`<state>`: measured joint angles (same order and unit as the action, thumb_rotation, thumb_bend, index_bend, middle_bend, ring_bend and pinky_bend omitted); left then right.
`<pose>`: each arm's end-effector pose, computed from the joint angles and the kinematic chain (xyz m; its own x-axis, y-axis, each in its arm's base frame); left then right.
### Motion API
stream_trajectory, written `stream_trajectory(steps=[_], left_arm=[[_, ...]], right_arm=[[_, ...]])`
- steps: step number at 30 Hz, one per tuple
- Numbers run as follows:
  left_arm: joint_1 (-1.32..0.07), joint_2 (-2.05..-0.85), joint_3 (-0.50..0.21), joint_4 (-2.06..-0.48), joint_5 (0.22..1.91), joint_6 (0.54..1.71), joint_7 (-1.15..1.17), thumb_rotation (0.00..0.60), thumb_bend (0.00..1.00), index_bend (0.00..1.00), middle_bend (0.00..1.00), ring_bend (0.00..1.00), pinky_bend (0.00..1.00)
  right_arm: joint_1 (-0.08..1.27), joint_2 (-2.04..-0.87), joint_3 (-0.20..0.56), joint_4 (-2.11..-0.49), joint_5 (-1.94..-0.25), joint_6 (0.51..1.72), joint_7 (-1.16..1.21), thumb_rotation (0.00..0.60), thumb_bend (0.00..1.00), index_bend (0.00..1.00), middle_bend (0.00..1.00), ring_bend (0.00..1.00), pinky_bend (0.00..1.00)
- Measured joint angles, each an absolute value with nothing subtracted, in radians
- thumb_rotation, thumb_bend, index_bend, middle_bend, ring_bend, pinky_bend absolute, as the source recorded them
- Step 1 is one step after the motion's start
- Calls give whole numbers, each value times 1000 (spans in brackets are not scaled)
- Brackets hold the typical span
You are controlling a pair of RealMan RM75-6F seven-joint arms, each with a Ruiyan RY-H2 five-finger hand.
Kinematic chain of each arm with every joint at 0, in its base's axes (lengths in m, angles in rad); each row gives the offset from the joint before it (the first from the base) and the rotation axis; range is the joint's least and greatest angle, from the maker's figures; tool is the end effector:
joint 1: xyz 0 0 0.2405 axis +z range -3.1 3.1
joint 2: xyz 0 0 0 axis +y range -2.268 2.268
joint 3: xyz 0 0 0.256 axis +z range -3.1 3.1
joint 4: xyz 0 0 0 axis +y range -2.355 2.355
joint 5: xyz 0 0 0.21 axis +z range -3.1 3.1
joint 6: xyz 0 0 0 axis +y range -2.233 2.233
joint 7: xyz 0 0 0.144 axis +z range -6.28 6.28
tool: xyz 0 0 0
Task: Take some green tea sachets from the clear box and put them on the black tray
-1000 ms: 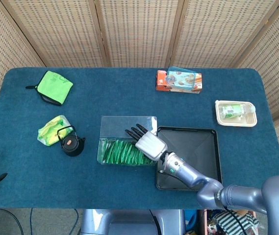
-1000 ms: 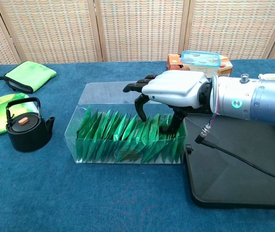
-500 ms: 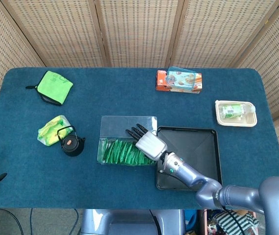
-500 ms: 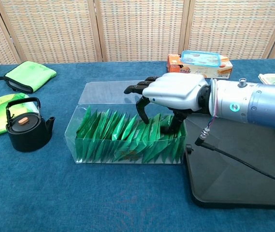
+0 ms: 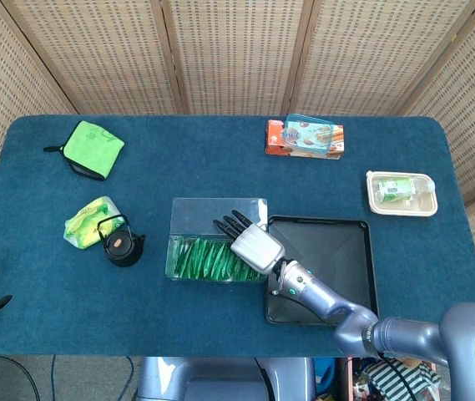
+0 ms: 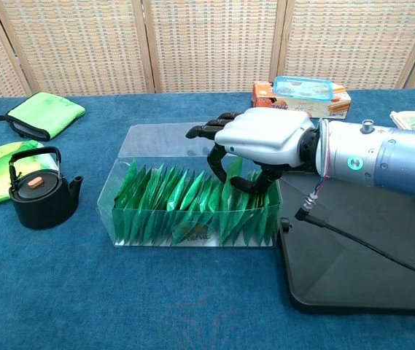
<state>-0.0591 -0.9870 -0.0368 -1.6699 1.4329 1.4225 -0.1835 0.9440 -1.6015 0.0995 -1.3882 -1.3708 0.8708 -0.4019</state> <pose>-0.3263 0.1691 0.1906 0.2820 0.0673 0.9570 0.9530 0.0955 -0.2875 -0.0792 -0.3423 -0.0512 0.6944 -0.0496 0.7178 -0.5114 -0.7358 0.4438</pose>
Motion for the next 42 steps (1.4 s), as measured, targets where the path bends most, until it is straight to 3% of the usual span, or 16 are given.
stream_trajectory(steps=[13,33,42], left_arm=[[-61,-986,-35,-1668,1436,1418,-189,600,119,0,0,0,0],[-51,-983,-24,-1677,1470,1447,-194,600,120,0,0,0,0],[-48,-983,-19,-1682,1484,1456,-188,600,119,0,0,0,0]], right_arm=[[921,-1560,99,-1426,-1447,947,-374,600,693,674,69,0,72],[785,-1184,85,-1704,-1640,1181,-294,600,693,674,75,0,72],[670,-1101,-1,-1670,-1720,1261,-200,600,693,674,76,0,72]])
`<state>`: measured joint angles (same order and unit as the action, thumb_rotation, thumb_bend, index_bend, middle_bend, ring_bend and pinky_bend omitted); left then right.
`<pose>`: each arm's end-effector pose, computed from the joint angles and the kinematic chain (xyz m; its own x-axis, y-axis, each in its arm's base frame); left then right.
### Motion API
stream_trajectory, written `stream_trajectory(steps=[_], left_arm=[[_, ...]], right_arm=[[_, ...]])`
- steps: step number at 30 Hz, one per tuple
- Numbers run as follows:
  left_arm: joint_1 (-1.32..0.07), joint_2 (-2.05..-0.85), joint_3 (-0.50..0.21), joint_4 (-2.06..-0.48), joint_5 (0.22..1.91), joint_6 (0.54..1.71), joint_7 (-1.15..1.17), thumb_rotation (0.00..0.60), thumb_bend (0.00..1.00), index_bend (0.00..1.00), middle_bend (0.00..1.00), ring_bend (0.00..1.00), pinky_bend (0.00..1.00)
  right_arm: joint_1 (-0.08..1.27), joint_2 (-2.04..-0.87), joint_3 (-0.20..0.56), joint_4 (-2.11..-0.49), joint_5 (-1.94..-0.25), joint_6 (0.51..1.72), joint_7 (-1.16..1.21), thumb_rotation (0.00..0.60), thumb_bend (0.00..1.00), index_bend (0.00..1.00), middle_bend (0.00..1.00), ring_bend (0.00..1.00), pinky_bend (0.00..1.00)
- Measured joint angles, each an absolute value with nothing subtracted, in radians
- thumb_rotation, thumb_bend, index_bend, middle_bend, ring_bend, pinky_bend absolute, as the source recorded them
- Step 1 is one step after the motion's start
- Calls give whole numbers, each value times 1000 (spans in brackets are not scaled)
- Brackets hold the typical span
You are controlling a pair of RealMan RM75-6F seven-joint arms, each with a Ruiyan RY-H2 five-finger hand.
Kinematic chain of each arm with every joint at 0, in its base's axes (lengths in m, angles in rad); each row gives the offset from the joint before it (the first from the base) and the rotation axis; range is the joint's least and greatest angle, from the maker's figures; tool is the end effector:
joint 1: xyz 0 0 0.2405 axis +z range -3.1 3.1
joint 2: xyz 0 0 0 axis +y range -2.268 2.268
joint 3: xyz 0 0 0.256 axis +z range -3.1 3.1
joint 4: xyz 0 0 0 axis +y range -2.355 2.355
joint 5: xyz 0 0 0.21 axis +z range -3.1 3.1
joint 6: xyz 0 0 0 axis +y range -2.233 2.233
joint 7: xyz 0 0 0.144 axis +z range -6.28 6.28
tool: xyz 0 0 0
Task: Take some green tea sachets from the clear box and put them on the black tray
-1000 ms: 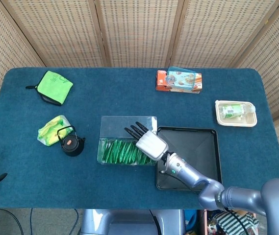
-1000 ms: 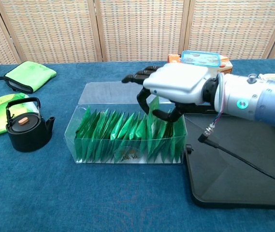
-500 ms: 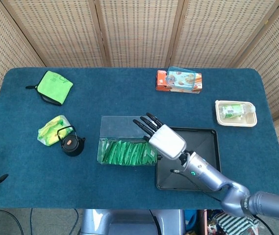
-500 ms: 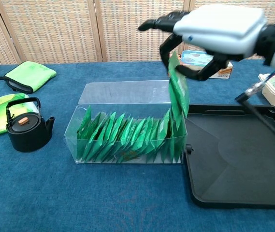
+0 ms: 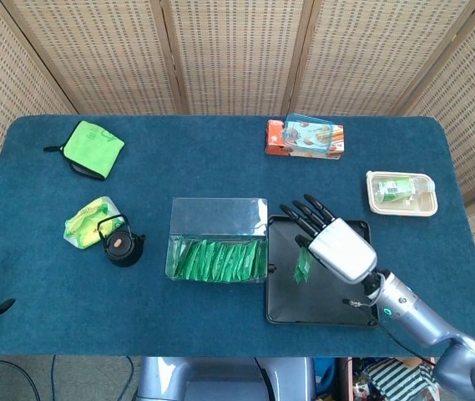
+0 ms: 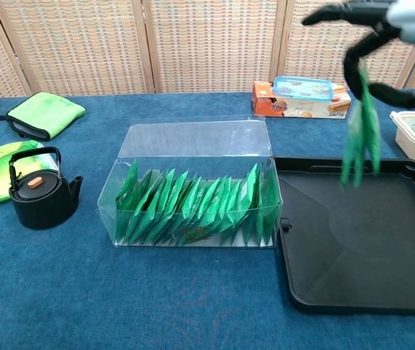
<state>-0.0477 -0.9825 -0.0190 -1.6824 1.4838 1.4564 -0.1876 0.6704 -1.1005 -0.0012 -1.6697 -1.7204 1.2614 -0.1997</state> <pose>-0.3190 0.1622 0.1894 0.2784 0.0643 0.9583 0.9578 0.0554 -0.2820 -0.1521 -0.2933 0.1124 0.6068 0.1408 0.7823 -0.5195 -0.6747 0.5243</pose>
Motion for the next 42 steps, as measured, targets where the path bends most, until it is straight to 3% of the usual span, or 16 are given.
stream_trajectory(steps=[8,9,11,13,15,19,29,36,42], left_arm=[[-48,-984,-15,-1688,1492,1459,-172,600,120,0,0,0,0],[-48,-985,-14,-1689,1494,1459,-170,600,120,0,0,0,0],[-48,-985,-13,-1690,1494,1458,-169,600,119,0,0,0,0],[-49,-985,-13,-1690,1494,1456,-168,600,119,0,0,0,0],[-49,-984,-12,-1690,1494,1456,-169,600,119,0,0,0,0],[-50,-984,-13,-1690,1494,1456,-171,600,119,0,0,0,0],[-45,-983,-13,-1688,1497,1469,-175,600,119,0,0,0,0],[-36,-1004,-27,-1676,1488,1506,-116,600,119,0,0,0,0],[-17,-1030,-44,-1668,1480,1564,-73,600,119,0,0,0,0]], right_arm=[[609,-1154,-67,-1554,-1753,1249,-170,600,693,674,74,0,77],[605,-1161,-70,-1542,-1753,1245,-169,600,693,640,66,0,78],[598,-1170,-74,-1520,-1749,1232,-176,600,595,419,29,0,78],[594,-1166,-74,-1516,-1736,1216,-198,600,323,83,0,0,78],[587,-1158,-68,-1524,-1712,1205,-235,600,185,1,0,0,78],[565,-1138,-33,-1551,-1665,1221,-288,600,100,0,0,0,78],[470,-1063,11,-1628,-1639,1387,-214,600,25,0,0,0,22],[331,-1048,-10,-1684,-1629,1536,-114,600,0,0,0,0,0],[202,-1105,-31,-1661,-1593,1647,-42,600,0,0,0,0,0]])
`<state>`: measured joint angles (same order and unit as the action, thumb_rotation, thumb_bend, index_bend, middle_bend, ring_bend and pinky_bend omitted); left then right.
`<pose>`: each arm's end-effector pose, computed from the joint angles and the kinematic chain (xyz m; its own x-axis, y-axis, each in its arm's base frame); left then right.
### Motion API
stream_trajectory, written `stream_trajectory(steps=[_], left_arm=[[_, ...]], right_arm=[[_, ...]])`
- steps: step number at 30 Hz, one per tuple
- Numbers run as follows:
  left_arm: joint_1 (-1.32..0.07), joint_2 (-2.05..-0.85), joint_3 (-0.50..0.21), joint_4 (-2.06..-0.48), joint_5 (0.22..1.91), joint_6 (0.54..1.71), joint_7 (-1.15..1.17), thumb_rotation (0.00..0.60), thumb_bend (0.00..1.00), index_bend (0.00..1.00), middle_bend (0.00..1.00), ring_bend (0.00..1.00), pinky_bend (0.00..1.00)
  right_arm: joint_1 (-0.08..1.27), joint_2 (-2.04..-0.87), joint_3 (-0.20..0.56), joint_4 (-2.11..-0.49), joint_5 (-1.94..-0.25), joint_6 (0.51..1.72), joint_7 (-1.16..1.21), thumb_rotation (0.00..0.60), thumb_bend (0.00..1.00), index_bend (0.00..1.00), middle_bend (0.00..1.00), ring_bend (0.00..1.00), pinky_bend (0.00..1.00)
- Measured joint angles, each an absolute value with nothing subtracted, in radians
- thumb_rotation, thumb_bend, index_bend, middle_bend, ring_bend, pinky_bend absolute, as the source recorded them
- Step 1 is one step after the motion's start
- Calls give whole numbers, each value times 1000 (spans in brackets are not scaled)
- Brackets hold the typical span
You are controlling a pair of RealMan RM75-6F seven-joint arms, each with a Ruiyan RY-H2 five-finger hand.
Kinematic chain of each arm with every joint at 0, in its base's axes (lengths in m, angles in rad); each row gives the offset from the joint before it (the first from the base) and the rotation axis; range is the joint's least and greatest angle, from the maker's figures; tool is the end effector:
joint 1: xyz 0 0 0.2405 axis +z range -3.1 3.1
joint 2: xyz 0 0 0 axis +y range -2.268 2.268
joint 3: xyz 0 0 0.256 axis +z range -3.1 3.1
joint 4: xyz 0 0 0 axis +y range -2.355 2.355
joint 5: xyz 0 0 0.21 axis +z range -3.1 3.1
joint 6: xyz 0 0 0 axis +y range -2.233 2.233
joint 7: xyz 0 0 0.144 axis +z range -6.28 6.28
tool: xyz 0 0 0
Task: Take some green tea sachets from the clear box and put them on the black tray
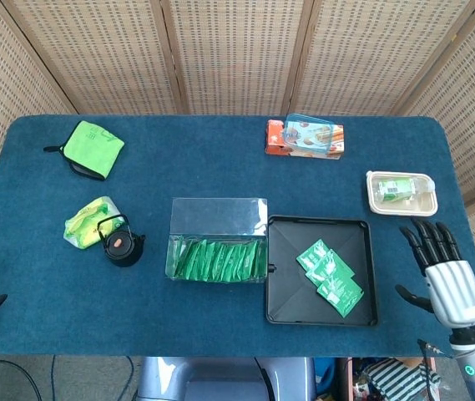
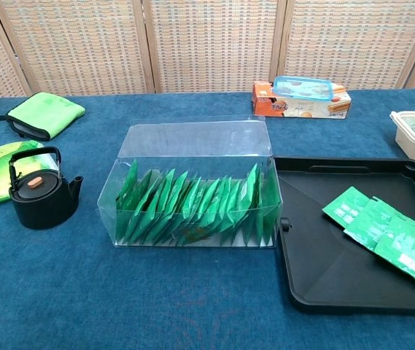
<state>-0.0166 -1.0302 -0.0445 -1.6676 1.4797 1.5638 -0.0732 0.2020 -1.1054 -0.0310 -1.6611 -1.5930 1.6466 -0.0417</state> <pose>-0.3160 0.1579 0.1930 0.3606 -0.0495 0.9314 0.9316 0.0682 -0.3570 -0.2670 -0.1949 0.1651 0.3857 0.1256 0.9140 -0.8924 -0.2006 0.4041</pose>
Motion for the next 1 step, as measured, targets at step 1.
stream_trajectory(steps=[1], left_arm=[[-14,-1030,-45,-1669,1482,1567,-75,600,119,0,0,0,0]], right_arm=[[191,-1113,-33,-1655,-1588,1654,-28,600,0,0,0,0,0]])
